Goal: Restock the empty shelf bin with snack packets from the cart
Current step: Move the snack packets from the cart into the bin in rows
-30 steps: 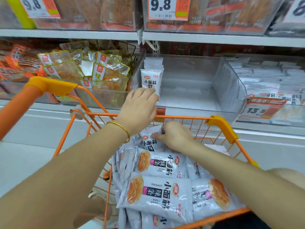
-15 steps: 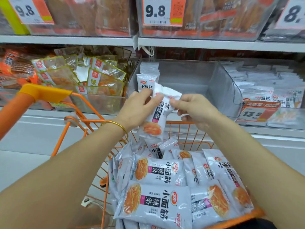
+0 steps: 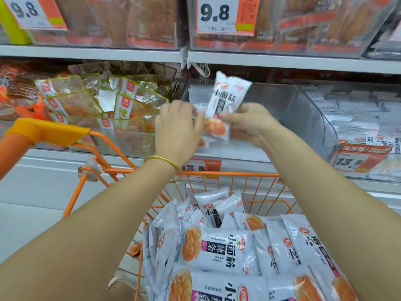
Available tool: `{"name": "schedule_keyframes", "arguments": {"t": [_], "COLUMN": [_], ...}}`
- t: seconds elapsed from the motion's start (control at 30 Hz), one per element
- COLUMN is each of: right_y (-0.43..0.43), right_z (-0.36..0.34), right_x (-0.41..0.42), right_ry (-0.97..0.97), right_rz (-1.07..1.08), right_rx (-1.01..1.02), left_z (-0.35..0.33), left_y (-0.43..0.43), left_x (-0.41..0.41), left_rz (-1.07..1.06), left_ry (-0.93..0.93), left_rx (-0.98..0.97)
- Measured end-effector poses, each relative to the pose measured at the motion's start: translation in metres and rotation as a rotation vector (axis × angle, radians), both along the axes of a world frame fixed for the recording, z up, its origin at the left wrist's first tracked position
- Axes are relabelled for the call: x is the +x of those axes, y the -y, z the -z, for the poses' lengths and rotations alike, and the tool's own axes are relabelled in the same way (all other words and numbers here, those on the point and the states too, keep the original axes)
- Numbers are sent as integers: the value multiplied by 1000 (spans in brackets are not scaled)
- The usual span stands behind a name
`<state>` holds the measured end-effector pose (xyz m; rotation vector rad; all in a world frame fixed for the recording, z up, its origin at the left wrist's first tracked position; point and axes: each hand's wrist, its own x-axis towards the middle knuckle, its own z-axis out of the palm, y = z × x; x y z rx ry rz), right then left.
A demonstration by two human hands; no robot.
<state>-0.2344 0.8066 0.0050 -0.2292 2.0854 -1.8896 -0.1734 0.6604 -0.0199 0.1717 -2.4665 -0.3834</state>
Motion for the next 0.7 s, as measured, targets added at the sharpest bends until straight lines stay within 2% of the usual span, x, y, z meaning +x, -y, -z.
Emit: {"name": "schedule_keyframes", "arguments": {"t": [0.03,0.1,0.2,0.37,0.5,0.7], "right_y": [5,18,40,56,65,68], "right_z": [2,13,37,57,60,59], "right_x": [-11,-25,-33,-41,-42,-39], "right_ry": [-33,-63,-79,-205,-161,-88], "right_rz": [51,62,-7,31,101,79], "right_rx": [12,109,361,662,571,525], "left_z": [4,16,32,35,34,31], "left_y": [6,14,16,16,13,13], "left_x": [1,4,6,5,7,10], "left_rz": [-26,42,89,79,75,66], "left_ry": [20,139,235,209,241,250], "left_rx": [-161,-289,-319,-316,-300,-320]}}
